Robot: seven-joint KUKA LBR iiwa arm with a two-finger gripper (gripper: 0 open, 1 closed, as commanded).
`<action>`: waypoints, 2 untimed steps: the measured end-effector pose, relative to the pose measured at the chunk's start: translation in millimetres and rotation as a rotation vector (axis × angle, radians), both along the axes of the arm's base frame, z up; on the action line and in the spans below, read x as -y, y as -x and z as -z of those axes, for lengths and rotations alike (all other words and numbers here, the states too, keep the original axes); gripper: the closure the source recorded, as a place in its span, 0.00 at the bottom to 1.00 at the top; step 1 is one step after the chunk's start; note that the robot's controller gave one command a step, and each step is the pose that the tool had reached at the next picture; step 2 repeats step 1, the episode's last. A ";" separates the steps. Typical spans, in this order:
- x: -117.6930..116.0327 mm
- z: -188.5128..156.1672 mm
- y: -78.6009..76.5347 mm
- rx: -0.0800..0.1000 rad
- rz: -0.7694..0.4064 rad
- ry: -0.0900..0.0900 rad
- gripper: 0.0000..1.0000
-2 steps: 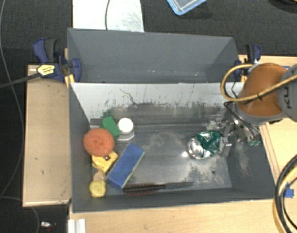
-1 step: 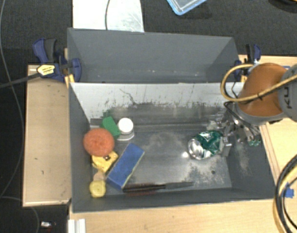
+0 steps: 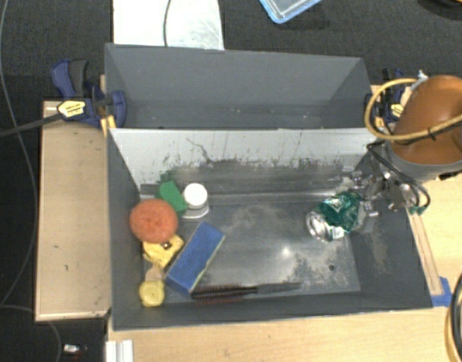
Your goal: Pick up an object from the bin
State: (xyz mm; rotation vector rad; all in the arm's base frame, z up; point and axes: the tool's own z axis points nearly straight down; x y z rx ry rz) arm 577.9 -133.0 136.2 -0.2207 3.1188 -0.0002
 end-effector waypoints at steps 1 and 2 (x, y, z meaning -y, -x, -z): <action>-13.8 -76.0 7.6 -0.001 -0.103 0.001 1.00; -13.8 -76.0 7.6 -0.001 -0.103 0.001 1.00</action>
Offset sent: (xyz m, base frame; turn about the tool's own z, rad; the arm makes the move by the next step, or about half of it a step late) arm -0.0035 -0.0102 0.1042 0.0028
